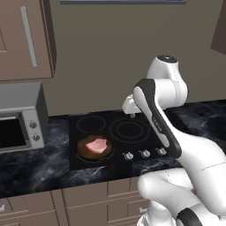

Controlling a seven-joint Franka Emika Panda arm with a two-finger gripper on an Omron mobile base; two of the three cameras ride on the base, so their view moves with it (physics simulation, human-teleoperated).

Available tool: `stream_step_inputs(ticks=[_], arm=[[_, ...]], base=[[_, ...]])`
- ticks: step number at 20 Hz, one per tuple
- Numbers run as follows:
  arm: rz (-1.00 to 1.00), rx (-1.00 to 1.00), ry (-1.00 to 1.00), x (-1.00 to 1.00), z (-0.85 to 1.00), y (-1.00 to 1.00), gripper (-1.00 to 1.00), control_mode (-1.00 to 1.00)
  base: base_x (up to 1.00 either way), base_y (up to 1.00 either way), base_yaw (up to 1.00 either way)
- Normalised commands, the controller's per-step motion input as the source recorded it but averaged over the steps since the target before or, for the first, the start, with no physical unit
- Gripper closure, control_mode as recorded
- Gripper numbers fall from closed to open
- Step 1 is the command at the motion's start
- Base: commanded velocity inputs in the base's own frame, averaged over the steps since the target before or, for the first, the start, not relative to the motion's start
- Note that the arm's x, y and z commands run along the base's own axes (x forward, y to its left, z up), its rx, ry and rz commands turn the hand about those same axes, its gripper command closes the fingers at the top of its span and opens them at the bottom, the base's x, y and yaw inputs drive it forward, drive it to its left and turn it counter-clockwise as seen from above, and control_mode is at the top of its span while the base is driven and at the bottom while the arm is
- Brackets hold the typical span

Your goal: Pick up the pan with the steak in it and place it on the dining table. Then place the steak on the plate.

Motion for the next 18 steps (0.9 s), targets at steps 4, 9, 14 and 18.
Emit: stream_step_inputs(ticks=[4,9,14,18], arm=[[0.04,0.00,-0.05,-0.40,-0.19,0.54,-1.00,-1.00],[0.02,0.00,-0.04,-0.23,-0.19,0.47,-1.00,-1.00],[0.02,0.00,-0.03,-0.15,-0.16,0.42,-1.00,-1.00],[0.01,0.00,-0.01,-0.09,-0.19,0.36,-1.00,-1.00]], base=[[0.00,0.00,0.00],[0.00,0.00,0.00],[0.00,0.00,0.00],[0.00,0.00,0.00]])
